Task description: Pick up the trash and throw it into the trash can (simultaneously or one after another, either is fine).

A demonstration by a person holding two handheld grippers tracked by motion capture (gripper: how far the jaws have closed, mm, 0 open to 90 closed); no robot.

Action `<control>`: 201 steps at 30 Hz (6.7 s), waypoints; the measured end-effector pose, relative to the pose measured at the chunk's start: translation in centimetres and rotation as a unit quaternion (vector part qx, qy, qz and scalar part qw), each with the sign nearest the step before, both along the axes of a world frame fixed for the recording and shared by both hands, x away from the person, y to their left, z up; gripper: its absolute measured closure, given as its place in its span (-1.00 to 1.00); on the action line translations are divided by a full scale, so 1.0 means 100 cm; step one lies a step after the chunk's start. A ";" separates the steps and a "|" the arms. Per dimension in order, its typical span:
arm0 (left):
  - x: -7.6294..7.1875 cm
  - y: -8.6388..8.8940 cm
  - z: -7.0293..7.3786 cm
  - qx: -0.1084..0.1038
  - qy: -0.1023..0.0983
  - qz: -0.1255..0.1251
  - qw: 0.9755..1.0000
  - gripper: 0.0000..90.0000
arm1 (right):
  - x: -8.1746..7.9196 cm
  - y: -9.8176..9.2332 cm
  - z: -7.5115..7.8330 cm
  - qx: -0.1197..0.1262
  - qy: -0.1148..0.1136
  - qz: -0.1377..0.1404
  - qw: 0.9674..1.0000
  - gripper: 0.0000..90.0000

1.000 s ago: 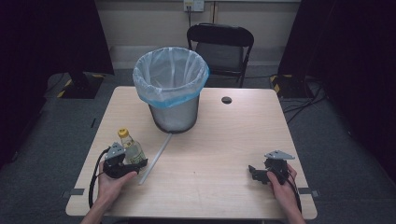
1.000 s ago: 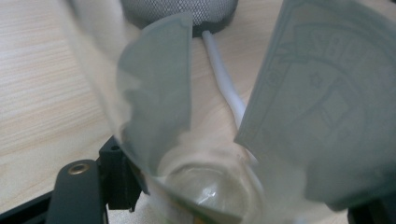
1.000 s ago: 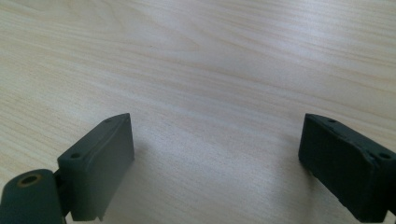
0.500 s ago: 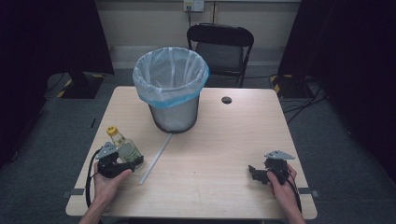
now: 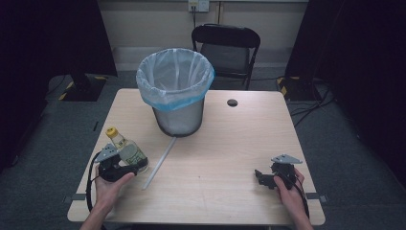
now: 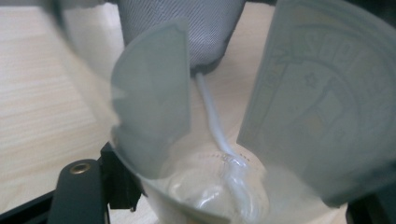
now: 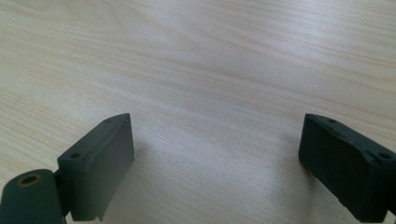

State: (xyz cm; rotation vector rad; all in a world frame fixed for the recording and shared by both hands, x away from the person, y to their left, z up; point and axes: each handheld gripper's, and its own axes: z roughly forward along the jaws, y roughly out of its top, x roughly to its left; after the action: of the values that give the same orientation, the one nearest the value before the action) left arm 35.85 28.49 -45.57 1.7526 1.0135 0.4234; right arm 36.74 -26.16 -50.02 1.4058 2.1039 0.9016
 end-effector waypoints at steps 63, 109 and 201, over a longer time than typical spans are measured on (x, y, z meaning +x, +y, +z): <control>0.020 -0.028 0.159 -0.062 -0.141 -0.071 0.986 -0.37 | 0.000 0.000 0.000 0.000 0.000 0.000 1.000 -0.79; 0.093 -0.091 0.248 -0.042 -0.154 -0.097 0.982 -0.37 | 0.001 0.000 0.000 -0.001 0.000 0.002 1.000 -0.80; 0.097 -0.041 0.196 -0.039 -0.087 -0.074 0.993 -0.43 | 0.002 -0.001 0.000 -0.001 -0.001 0.008 1.000 -0.79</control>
State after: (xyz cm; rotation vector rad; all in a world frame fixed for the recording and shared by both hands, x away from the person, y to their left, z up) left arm 45.56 24.36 -26.01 1.6768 0.7618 0.4274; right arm 36.90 -26.26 -50.02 1.3896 2.1163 0.9061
